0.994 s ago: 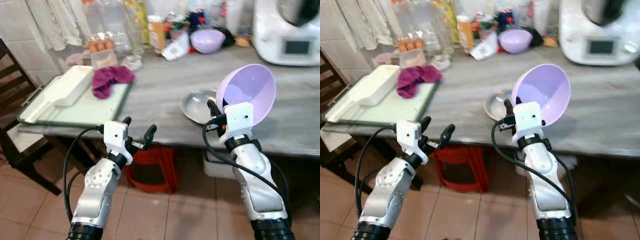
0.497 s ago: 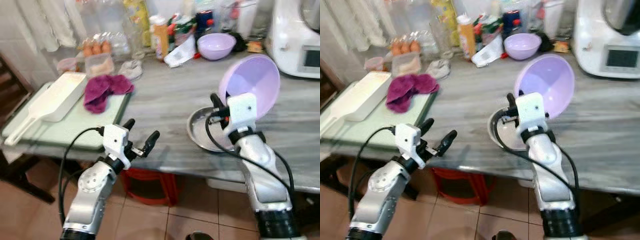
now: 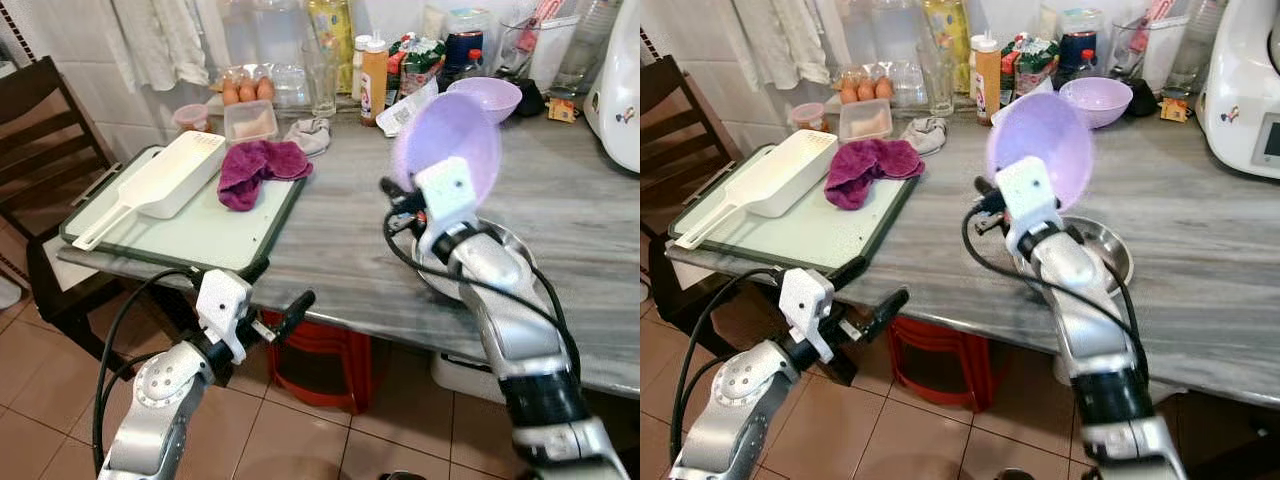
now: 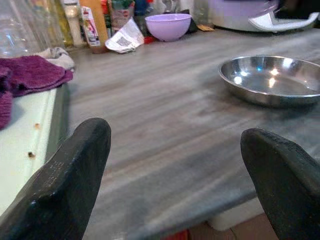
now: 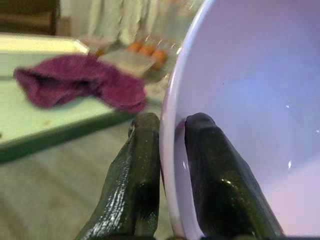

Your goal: Setting the table

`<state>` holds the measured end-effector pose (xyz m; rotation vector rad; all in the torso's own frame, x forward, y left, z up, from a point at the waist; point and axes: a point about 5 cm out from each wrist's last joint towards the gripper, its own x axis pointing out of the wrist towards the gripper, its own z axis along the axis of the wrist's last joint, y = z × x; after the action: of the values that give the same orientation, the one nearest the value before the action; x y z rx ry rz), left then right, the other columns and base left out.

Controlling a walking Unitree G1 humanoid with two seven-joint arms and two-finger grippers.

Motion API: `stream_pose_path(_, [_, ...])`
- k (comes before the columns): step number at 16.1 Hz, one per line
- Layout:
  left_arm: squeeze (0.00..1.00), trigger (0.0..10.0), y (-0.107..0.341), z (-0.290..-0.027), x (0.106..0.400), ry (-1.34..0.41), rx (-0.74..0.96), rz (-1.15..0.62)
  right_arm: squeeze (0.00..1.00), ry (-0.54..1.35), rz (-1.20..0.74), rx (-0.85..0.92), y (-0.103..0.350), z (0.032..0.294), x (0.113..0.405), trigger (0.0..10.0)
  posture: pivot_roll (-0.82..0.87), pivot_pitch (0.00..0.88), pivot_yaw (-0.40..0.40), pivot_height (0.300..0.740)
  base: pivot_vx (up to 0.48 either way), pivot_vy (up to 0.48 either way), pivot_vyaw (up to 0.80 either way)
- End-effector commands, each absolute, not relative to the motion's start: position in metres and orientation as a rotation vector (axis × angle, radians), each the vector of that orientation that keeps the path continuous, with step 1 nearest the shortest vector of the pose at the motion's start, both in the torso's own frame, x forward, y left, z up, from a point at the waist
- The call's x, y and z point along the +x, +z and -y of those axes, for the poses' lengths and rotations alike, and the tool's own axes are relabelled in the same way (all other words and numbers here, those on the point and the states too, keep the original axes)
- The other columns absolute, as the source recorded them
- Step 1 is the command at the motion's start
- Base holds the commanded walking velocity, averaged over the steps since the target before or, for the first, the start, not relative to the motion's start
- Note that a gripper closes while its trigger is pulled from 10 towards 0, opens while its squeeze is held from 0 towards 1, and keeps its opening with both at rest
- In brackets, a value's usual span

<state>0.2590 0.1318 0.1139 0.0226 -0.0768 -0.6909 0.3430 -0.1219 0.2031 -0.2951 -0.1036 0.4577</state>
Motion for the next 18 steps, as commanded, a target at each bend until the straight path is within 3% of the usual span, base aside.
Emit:
stream_pose_path(1, [0.00,10.0,0.118,-0.133,0.257,-0.709,0.044,0.091,0.00,0.508,0.068,-0.292,0.203,0.114,0.345,10.0,-0.16,0.119,0.087,0.740,0.000,0.000,0.00])
stream_pose_path(10, [0.00,10.0,0.121,-0.125,0.250,-0.802,0.013,0.111,0.00,0.694,-0.181,-0.313,0.185,0.101,0.358,10.0,-0.15,0.131,0.085,0.740,0.000,0.000,0.00])
stream_pose_path(16, [0.00,10.0,0.120,-0.123,0.249,-0.818,0.003,0.107,0.00,0.694,-0.259,-0.342,0.176,0.106,0.359,10.0,-0.16,0.132,0.086,0.740,0.000,0.000,0.00])
stream_pose_path(17, [0.00,10.0,0.119,-0.123,0.249,-0.819,-0.001,0.104,0.20,0.693,-0.264,-0.342,0.176,0.107,0.359,10.0,-0.16,0.132,0.086,0.740,0.000,0.000,0.00])
stream_pose_path(18, [0.00,10.0,0.119,-0.122,0.249,-0.819,-0.003,0.102,1.00,0.696,-0.267,-0.339,0.176,0.107,0.358,10.0,-0.16,0.133,0.087,0.740,0.000,0.000,0.00])
